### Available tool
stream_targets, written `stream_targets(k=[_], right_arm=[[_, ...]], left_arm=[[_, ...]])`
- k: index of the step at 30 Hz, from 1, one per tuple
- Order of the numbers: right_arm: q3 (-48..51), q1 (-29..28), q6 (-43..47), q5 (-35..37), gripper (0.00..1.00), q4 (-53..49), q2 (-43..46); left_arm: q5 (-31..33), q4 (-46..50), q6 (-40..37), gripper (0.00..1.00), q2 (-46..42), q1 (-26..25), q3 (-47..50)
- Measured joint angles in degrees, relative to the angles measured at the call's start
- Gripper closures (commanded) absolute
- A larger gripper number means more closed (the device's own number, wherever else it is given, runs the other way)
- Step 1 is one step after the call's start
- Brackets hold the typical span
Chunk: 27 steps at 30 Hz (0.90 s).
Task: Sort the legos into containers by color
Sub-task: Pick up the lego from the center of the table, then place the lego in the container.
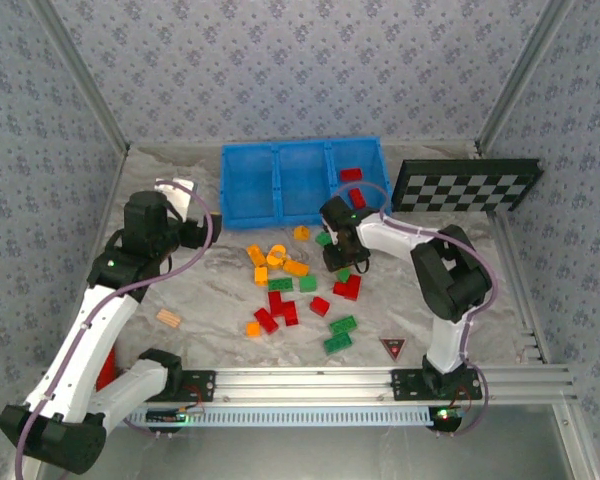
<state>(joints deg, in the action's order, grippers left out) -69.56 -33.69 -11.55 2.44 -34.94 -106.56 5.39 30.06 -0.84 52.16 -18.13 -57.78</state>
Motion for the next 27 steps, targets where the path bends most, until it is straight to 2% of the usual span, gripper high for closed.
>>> stream_targets(k=[3,6,15,19,27], right_arm=[[-1.5,0.0,0.5,0.3,0.65,-0.7,-0.4],[-4.7,0.3,1.4,0.3,0.67,-2.6,-0.4],[-26.2,0.9,6.4,0.3,0.68,-7.6,-1.6],[-36.5,1.6,8.2,0.1,0.68,-7.4,-6.7],[-55.1,3.7,9.5,-0.9,0.68,-8.8,-23.4]], left_arm=[[0.0,0.0,0.0,0.01,0.0,0.0,0.0],[0.2,0.0,0.0,0.01,0.0,0.0,0.0],[4.3,4.9,1.8,0.01,2.9,-0.5,-2.6],[5.8,7.7,4.3,0.01,3.9,-1.4,-2.7],[6.6,11.7,11.9,0.01,3.9,-4.8,-2.2]])
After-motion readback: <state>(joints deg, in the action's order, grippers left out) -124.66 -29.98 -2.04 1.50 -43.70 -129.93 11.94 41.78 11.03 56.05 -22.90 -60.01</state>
